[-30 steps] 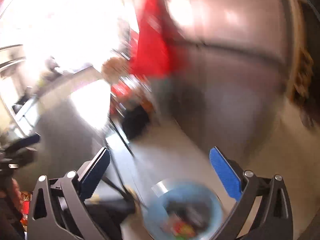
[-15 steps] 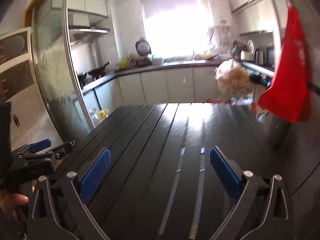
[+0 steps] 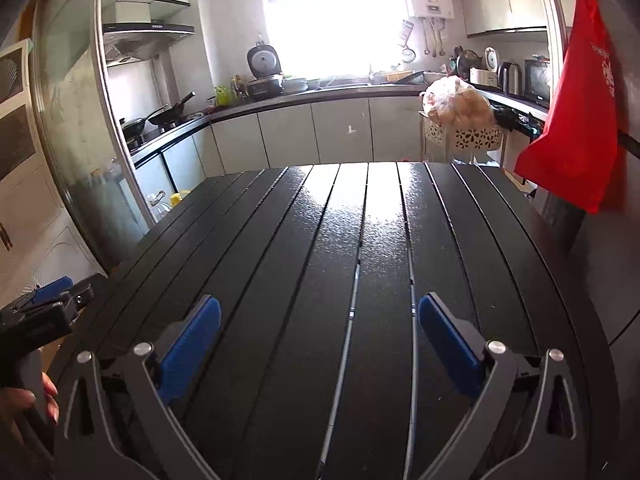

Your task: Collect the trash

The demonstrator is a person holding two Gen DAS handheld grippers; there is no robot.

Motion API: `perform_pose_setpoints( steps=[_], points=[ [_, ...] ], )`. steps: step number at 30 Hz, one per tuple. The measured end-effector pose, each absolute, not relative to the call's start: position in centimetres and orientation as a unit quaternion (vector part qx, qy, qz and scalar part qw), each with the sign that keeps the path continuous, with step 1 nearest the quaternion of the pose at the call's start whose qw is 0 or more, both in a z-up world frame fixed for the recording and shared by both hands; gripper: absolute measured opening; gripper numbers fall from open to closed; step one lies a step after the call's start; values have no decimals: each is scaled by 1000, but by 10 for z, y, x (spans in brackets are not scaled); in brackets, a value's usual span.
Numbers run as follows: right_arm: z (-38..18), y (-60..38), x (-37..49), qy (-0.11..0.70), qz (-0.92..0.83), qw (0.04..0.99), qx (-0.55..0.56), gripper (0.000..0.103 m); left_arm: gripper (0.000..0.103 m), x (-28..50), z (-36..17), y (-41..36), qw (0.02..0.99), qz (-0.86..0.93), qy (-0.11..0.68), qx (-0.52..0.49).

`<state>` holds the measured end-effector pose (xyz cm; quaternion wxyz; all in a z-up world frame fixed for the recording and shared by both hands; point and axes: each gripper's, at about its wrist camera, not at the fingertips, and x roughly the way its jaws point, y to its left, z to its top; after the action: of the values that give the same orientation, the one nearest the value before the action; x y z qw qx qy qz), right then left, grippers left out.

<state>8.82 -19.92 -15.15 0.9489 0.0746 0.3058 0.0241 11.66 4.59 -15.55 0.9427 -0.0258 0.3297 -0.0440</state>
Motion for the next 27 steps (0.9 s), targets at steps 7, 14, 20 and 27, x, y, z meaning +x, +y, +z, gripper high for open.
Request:
perform_pose_setpoints(
  steps=[7, 14, 20, 27],
  points=[
    [-154, -210, 82, 309, 22, 947, 82, 100, 95, 118, -160, 36, 942, -50, 332, -18],
    [-155, -212, 82, 310, 23, 947, 83, 100, 95, 118, -159, 32, 942, -48, 332, -15],
    [-154, -213, 82, 312, 20, 947, 76, 100, 95, 118, -156, 31, 944, -46, 327, -9],
    [-156, -213, 83, 315, 12, 946, 74, 100, 95, 115, -154, 24, 946, -43, 322, -1]
  ],
)
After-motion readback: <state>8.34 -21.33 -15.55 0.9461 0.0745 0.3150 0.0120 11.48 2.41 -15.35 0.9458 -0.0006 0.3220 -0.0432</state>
